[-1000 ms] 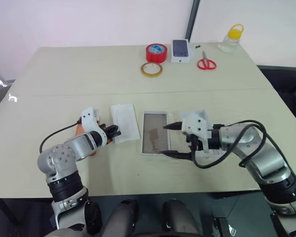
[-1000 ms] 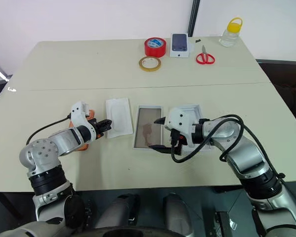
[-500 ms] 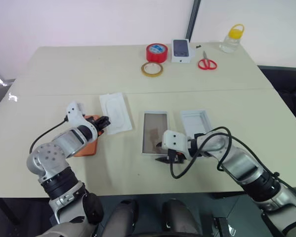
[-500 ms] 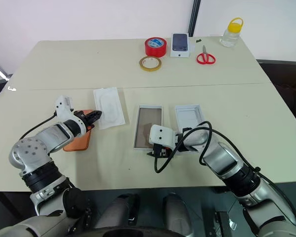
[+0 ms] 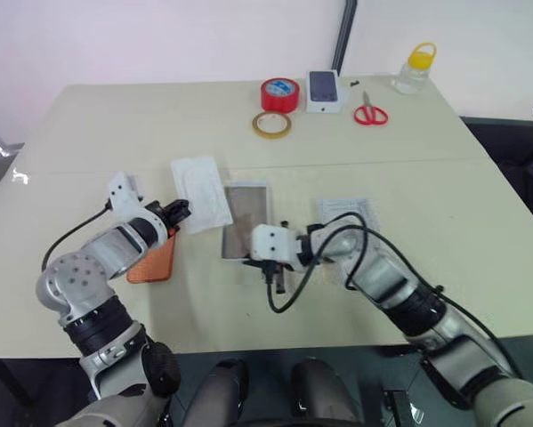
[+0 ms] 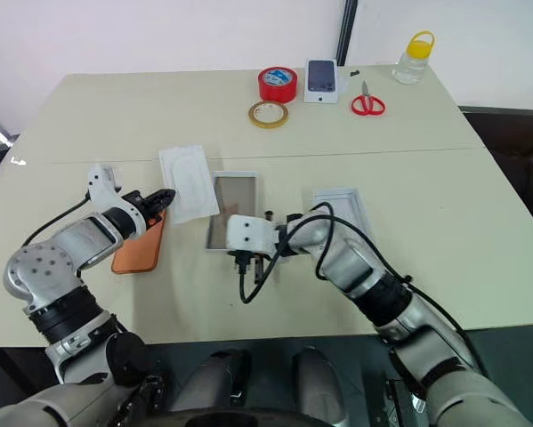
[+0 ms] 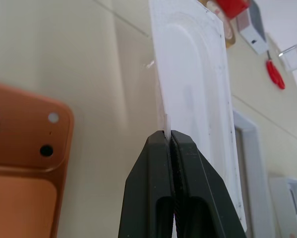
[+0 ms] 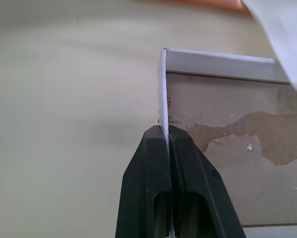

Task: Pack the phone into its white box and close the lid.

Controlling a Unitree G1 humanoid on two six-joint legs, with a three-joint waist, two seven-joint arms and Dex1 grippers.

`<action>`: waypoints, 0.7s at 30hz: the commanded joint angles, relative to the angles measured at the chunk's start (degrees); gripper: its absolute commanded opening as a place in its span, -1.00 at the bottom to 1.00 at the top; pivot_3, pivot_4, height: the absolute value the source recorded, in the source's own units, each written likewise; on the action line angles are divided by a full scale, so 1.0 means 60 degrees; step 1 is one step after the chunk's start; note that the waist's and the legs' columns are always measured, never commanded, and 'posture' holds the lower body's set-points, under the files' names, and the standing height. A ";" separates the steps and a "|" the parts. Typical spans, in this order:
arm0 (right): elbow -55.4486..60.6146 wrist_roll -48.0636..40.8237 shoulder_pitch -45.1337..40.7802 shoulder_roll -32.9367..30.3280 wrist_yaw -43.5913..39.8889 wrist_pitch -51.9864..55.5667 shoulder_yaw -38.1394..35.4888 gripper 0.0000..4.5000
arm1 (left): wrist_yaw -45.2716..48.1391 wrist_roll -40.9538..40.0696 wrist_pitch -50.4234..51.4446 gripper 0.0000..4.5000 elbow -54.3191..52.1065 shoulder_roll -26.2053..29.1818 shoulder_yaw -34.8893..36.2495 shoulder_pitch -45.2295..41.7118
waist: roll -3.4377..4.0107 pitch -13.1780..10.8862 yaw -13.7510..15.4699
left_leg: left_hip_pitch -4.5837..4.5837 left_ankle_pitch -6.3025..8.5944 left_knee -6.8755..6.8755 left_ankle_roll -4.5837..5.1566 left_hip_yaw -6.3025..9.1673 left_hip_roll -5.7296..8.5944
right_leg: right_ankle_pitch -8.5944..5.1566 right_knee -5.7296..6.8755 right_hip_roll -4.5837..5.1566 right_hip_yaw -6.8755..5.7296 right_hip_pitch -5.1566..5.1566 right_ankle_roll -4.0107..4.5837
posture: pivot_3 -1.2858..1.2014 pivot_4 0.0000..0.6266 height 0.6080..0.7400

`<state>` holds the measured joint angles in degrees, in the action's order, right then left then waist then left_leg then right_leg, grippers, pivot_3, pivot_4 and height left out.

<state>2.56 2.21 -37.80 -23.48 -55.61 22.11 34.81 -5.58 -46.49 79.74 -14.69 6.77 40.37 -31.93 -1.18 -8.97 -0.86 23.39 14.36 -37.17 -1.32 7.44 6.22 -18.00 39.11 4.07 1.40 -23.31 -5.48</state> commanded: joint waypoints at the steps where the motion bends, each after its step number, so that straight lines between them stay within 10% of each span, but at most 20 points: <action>1: -0.0513 0.0134 -0.0359 0.0378 -0.0086 -0.0462 -0.0024 -0.98 | -0.0043 -0.0341 -0.0004 -1.00 -0.0310 0.0107 0.0059 -0.0205 | -0.0001 0.0000 0.0014 | 0.0000 0.0000 0.0000 0.0000 0.0000 0.0002 | 0.0000 0.0000 0.0002 -0.0001 0.0000 0.0000 | 0.03 -0.52 1.00; 10: 0.0269 -0.0477 -0.0145 0.0096 -0.0333 -0.0070 -0.1197 0.80 | -0.0421 -0.0720 0.0333 -1.00 -0.0763 0.0007 0.0178 -0.0027 | -0.0001 0.0000 -0.0015 | 0.0000 0.0000 0.0003 -0.0001 0.0006 -0.0001 | 0.0000 0.0004 -0.0002 -0.0002 -0.0005 0.0000 | 0.03 -0.52 1.00; 21: 0.0633 -0.0582 0.0199 -0.1129 -0.0307 0.0255 -0.2408 0.80 | -0.0941 -0.0864 0.2126 -1.00 -0.1867 -0.0906 0.0029 0.0474 | -0.0002 0.0000 -0.0043 | 0.0001 0.0000 0.0007 -0.0001 0.0004 -0.0002 | 0.0000 0.0005 -0.0002 0.0002 -0.0005 0.0000 | 0.03 -0.52 1.00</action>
<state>4.96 -0.88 -36.14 -30.22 -57.95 24.07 21.90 -10.88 -50.75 92.00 -23.55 1.31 41.02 -29.52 -1.19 -8.98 -1.11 23.39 14.35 -37.12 -1.33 7.46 6.19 -18.00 39.14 4.04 1.41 -23.34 -5.48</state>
